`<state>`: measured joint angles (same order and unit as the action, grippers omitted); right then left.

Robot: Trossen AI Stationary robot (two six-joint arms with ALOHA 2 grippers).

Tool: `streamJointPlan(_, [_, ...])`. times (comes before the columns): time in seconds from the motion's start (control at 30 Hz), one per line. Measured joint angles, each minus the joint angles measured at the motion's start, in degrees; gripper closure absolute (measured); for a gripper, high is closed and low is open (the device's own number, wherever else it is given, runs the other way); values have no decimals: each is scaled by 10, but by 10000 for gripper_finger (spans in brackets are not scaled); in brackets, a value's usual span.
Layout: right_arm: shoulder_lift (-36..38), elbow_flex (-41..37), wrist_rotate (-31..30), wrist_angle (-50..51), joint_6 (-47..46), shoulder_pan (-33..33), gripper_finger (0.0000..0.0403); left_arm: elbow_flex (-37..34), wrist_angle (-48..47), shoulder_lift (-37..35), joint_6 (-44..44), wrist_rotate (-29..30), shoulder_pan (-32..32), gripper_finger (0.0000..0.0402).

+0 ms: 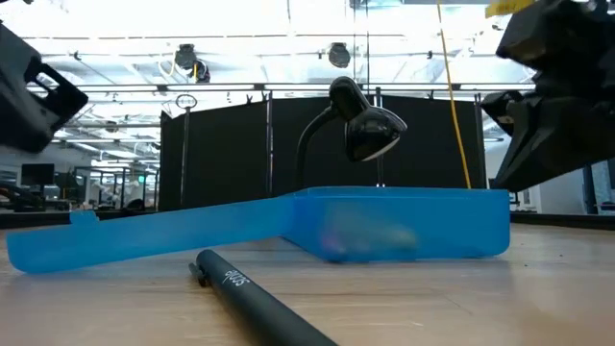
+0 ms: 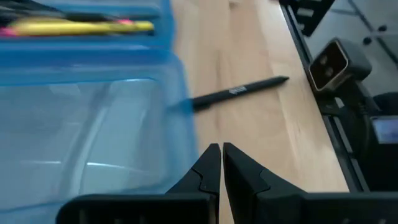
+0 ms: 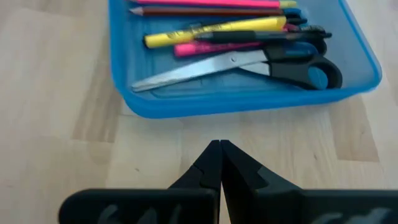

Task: Pick & place school supplies into a supply box
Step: Adjust the blue supply box

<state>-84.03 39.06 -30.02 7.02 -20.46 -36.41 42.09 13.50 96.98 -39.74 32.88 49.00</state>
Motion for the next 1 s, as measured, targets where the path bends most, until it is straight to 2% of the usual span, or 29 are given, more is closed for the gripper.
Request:
streamJointPlan(0.2, [0,-18,1,-26,4,5,403,85,-15,97,-2,-20,3,380])
streamJointPlan(0.43, [0,-18,2,-26,1,4,403,110,-60,146,-84,-11,-1,380])
streamJointPlan(0.6, [0,-18,3,-28,0,3,403,112,-76,151,-116,-8,-9,380])
streamJointPlan(1.0, [0,-18,31,-61,3,3,403,113,-159,145,-103,6,-36,380])
